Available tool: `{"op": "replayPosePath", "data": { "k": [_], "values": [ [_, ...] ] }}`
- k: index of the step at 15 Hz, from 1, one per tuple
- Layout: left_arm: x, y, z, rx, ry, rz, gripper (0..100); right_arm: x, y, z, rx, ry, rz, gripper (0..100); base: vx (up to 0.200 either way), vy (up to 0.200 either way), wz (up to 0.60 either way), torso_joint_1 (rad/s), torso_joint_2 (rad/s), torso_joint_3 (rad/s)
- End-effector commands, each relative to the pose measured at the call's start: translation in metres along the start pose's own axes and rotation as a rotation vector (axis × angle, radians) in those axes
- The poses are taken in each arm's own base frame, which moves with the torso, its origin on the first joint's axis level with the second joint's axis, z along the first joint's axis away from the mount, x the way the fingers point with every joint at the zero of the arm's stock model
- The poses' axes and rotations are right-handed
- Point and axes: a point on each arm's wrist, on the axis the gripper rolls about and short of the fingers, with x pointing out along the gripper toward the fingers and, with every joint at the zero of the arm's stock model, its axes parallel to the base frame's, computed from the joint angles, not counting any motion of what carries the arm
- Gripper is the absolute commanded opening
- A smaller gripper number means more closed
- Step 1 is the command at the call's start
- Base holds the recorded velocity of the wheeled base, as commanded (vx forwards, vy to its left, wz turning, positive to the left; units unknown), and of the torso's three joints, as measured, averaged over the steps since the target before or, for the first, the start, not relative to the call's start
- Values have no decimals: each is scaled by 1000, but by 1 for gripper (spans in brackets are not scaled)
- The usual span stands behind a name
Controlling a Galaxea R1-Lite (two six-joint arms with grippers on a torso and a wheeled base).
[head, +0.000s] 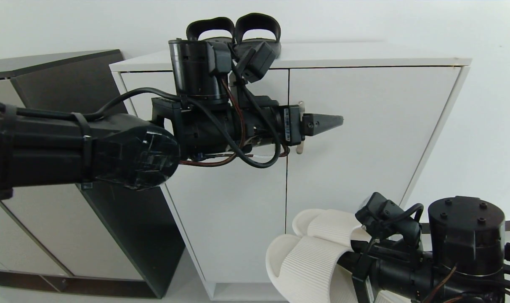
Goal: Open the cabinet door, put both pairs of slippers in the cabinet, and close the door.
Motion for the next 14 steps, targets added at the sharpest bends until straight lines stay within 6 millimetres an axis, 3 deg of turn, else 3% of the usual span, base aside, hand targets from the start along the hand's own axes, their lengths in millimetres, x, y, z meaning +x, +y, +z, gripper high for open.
{"op": "replayPosePath", "data": {
  "k": [1,6,10,13,14],
  "values": [
    [4,1,-4,-4,10,-4,0,-1,0,-2,0,8,4,0,0,0,0,0,0,0],
    [-9,-11,-1,3,14,-59,0,-23,6,-6,-4,-14,202,0,0,0,0,0,0,0],
    [-21,-28,-13,19,-12,-104,0,-27,6,-13,-58,1,217,0,0,0,0,0,0,0],
    [-32,-31,-21,21,-17,-103,0,-28,7,-15,-65,6,222,0,0,0,0,0,0,0],
    [-43,-34,-24,22,-21,-102,0,-29,7,-18,-65,15,226,0,0,0,0,0,0,0]
  ]
}}
